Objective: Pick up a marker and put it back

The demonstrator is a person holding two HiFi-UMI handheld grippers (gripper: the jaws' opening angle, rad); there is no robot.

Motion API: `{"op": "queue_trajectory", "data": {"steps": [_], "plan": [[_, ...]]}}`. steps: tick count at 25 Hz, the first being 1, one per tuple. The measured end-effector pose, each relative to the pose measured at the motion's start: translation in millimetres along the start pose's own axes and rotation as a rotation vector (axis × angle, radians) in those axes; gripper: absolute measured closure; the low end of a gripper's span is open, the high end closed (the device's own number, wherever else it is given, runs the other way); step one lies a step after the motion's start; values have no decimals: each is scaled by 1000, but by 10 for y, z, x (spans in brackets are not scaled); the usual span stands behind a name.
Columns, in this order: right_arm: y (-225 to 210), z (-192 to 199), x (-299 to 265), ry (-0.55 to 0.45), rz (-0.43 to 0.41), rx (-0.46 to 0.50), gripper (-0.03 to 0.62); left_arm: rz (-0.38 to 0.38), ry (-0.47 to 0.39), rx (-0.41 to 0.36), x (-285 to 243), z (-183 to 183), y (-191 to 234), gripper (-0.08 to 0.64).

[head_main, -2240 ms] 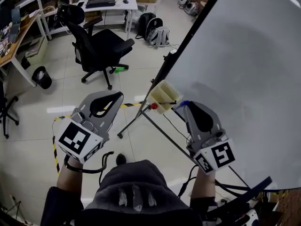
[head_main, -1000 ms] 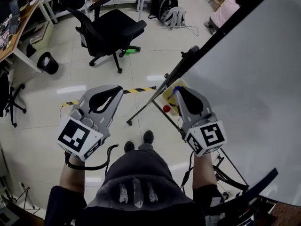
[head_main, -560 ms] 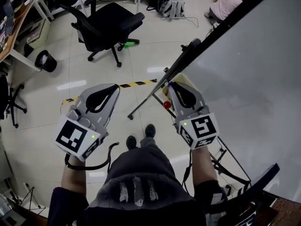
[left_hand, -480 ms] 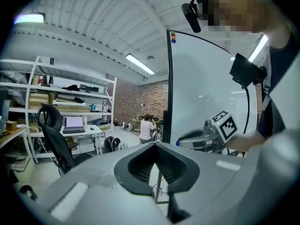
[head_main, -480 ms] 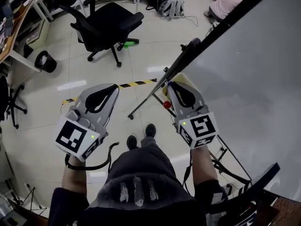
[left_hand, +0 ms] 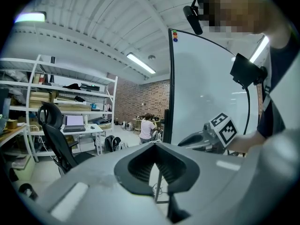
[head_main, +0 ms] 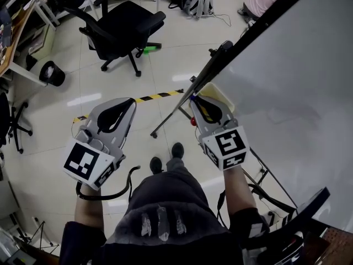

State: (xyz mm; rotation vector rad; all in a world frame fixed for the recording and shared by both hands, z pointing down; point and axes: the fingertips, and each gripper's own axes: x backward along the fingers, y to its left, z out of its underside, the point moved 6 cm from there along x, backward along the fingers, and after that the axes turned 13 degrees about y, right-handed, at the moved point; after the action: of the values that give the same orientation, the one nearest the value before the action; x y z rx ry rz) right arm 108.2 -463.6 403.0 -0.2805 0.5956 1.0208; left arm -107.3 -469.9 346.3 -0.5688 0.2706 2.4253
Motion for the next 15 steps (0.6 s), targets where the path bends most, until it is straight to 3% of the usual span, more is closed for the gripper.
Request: {"op": "queue_trajectory", "data": {"steps": [15], "plan": [[4, -226, 51, -14, 34, 48, 538, -37, -53, 8, 152, -32, 76, 554]]}}
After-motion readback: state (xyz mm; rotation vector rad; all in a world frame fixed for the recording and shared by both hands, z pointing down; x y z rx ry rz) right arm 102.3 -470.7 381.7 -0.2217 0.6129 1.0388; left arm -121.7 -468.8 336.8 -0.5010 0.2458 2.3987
